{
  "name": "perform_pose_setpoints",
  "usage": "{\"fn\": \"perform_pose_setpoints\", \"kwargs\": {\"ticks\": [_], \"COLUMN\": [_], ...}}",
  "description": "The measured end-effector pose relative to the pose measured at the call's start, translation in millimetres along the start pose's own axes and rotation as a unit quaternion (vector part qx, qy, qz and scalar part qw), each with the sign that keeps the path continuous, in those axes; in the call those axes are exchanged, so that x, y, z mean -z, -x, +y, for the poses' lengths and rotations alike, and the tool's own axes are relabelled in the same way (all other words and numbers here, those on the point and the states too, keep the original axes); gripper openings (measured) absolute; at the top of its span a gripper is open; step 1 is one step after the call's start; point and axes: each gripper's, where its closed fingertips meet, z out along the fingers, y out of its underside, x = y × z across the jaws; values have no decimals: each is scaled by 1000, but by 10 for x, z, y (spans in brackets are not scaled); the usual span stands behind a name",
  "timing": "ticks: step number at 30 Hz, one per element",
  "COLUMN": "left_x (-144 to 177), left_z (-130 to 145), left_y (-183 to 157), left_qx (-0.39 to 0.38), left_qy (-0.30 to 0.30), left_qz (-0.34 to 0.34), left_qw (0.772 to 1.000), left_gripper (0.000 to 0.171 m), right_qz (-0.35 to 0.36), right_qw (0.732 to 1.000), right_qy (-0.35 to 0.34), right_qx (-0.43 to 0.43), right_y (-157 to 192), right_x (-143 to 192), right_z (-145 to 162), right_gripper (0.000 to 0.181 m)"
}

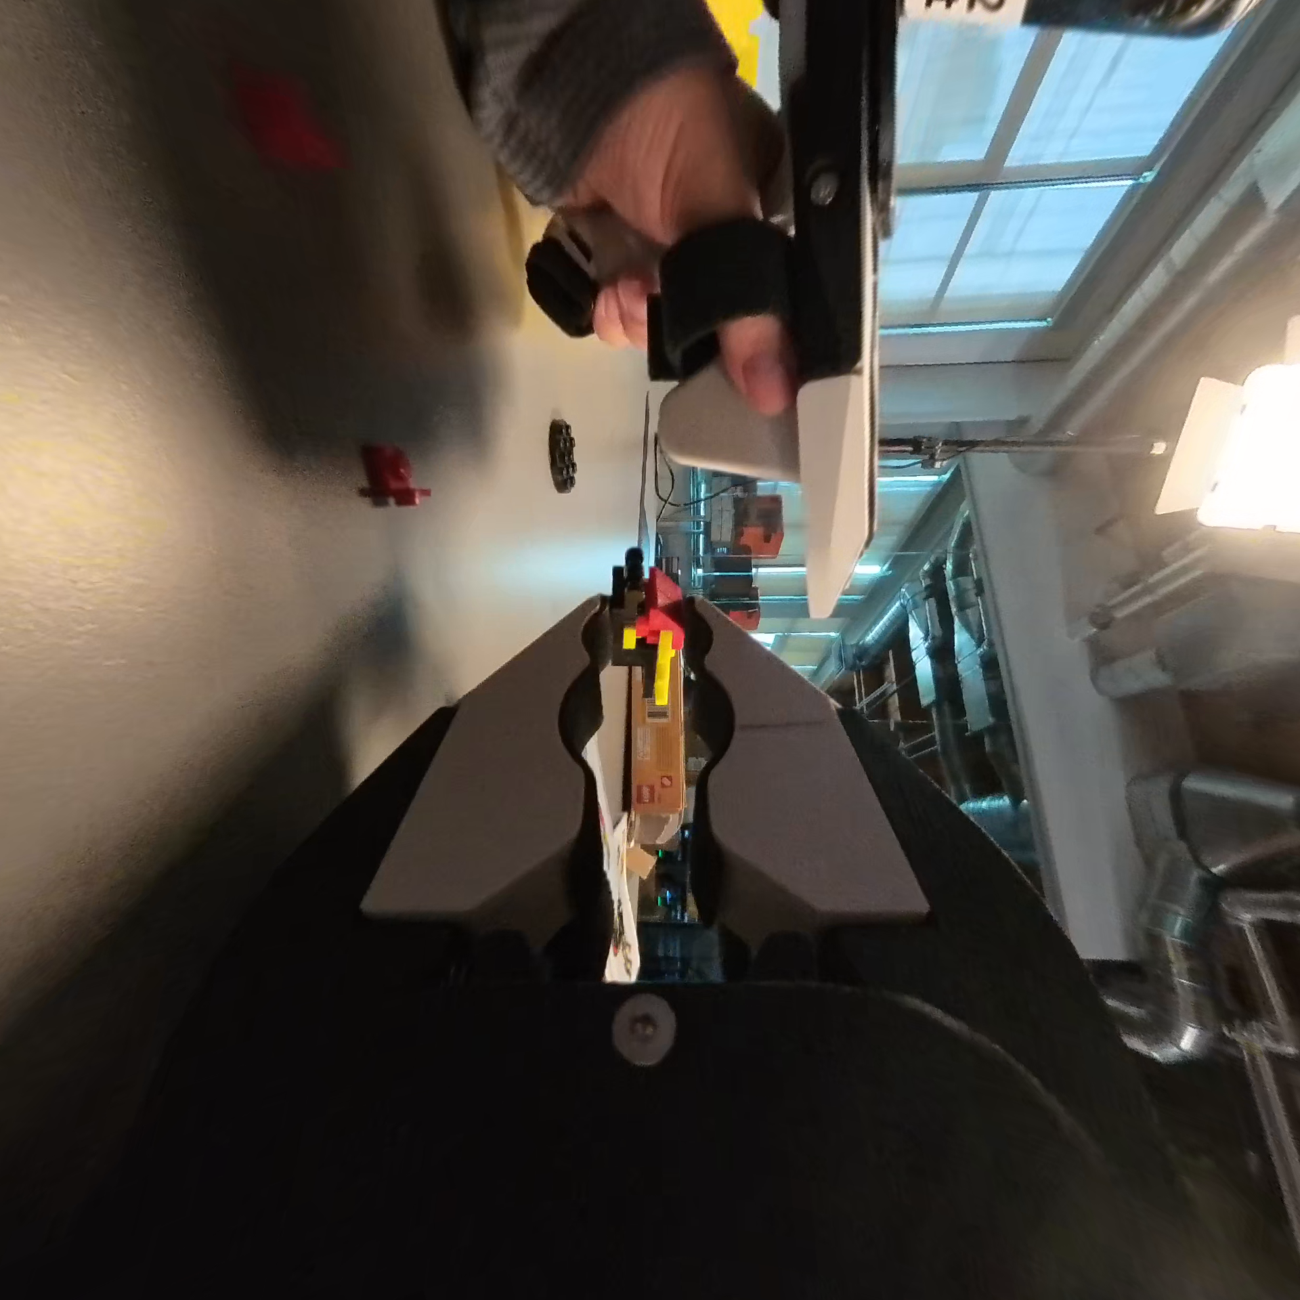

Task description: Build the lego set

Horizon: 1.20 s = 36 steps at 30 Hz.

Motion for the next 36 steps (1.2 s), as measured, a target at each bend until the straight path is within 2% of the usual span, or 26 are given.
{"fn": "perform_pose_setpoints", "kwargs": {"ticks": [5, 18, 29, 36], "left_x": [-22, 30, 19, -4], "left_z": [43, 76, 89, 95], "left_y": [33, 155, 97, 64], "left_qx": [22, 103, 85, 79], "left_qy": [7, 0, 9, 13], "left_qz": [2, 4, 11, 19], "left_qw": [1000, 995, 996, 997], "left_gripper": [48, 47, 45, 44], "right_qz": [4, -15, -17, -8], "right_qw": [1000, 987, 980, 976], "right_qy": [-8, -104, -142, -137], "right_qx": [-11, -121, -137, -166], "right_y": [-24, -109, -143, -198], "right_x": [79, 125, 209, 191], "right_z": [-11, -208, -298, -216], "right_gripper": [18, 17, 18, 18]}}
